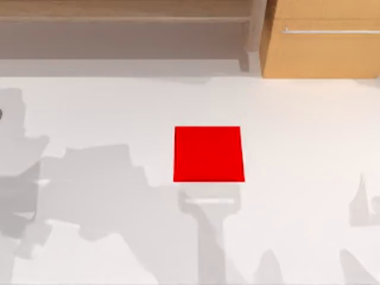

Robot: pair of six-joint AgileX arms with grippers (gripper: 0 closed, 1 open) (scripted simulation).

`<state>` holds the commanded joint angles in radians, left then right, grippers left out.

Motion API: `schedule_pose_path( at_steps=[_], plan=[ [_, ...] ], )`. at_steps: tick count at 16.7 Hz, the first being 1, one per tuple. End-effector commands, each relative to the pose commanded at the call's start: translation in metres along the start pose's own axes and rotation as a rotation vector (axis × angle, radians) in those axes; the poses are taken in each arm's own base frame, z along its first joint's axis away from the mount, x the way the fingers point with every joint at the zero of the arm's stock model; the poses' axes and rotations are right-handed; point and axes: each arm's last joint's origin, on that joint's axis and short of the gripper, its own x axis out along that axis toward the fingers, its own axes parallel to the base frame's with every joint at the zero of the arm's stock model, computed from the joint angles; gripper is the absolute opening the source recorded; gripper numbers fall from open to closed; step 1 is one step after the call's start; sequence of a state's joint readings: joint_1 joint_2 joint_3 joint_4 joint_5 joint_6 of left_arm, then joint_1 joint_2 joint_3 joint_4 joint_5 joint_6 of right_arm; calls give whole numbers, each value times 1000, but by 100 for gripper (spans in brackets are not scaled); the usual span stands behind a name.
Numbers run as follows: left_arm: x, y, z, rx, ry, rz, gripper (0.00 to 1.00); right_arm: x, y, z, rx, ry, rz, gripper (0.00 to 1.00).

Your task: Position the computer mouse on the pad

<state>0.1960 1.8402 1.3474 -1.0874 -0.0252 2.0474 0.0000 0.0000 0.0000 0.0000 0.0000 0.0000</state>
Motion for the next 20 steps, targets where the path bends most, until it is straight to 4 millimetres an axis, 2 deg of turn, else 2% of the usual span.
schedule_pose_path(
  at_steps=[3,7,9,11,13,15,18,20],
  plan=[
    [-21,-2,0,-6,10,20,0,0,0,0,0,0,0,100],
    [-19,-1,0,-2,8,16,0,0,0,0,0,0,0,100],
    [-18,10,7,52,3,6,0,0,0,0,0,0,0,100],
    [-16,34,23,165,-4,-11,0,0,0,0,0,0,0,100],
    [-15,66,49,321,-8,-23,0,0,0,0,0,0,0,100],
    [-16,103,87,500,-4,-19,0,0,0,0,0,0,0,100],
    [-18,148,165,784,7,8,0,0,0,0,0,0,0,100],
    [-16,164,224,967,14,26,0,0,0,0,0,0,0,100]
  ],
)
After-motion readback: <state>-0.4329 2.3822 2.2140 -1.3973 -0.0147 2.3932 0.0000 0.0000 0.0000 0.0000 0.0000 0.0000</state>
